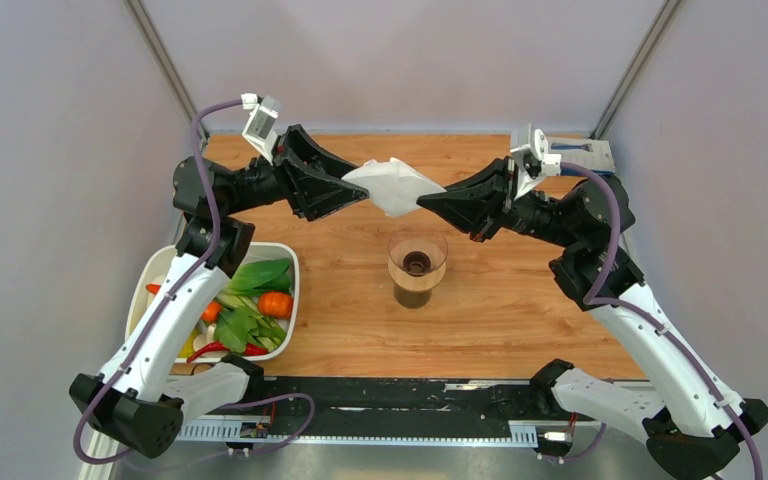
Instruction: Place the coffee filter in the dripper
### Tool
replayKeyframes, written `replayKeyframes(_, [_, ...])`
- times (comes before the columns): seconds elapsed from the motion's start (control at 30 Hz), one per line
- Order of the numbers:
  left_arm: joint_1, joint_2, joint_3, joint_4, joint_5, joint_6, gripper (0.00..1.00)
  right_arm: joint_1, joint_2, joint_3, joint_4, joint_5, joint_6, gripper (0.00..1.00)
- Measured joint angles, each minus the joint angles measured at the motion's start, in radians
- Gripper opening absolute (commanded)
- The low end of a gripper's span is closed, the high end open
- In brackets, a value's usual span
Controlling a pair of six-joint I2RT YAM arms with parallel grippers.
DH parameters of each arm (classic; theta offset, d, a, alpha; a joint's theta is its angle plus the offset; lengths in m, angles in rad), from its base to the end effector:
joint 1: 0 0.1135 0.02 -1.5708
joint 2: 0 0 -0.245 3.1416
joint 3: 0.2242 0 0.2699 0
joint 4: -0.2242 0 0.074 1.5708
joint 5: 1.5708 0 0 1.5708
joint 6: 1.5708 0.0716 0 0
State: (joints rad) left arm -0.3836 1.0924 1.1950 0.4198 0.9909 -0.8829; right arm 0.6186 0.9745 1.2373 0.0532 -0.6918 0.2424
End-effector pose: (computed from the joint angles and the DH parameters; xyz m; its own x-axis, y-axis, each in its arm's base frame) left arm 0.2196 -0.1532 0.4741 -0.3840 -0.3015 -0.8727 0.9145 0.0061 -0.4045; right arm 0.1720 0.1785 0.4827 0.0200 0.2411 -0.9703 -0.9738 0.2245 0.0357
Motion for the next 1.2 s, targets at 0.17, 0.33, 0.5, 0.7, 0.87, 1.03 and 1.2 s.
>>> replayKeyframes(0.17, [0.000, -0.013, 0.017, -0.002, 0.026, 0.027, 0.54, 0.000, 0.000, -0.002, -0.013, -0.019, -0.008, 0.00])
replayKeyframes(0.33, [0.000, -0.020, 0.022, -0.012, 0.037, 0.057, 0.01, 0.000, 0.003, -0.002, -0.021, -0.033, -0.010, 0.00])
replayKeyframes(0.5, [0.000, -0.021, 0.027, -0.053, 0.057, 0.096, 0.61, 0.000, 0.008, -0.002, -0.054, -0.035, -0.037, 0.00])
replayKeyframes(0.7, [0.000, -0.009, 0.191, -0.395, 0.071, 0.308, 0.67, 0.000, 0.000, -0.006, -0.144, -0.034, -0.132, 0.00])
replayKeyframes(0.87, [0.000, 0.002, 0.362, -0.726, 0.040, 0.558, 0.67, 0.000, -0.030, -0.028, -0.262, -0.034, -0.272, 0.00])
replayKeyframes(1.03, [0.000, 0.020, 0.381, -0.903, 0.018, 0.678, 0.62, 0.000, -0.034, -0.028, -0.331, -0.037, -0.358, 0.00])
replayKeyframes(1.2, [-0.003, 0.067, 0.383, -0.983, 0.001, 0.731, 0.54, 0.000, -0.032, -0.028, -0.363, -0.045, -0.388, 0.00])
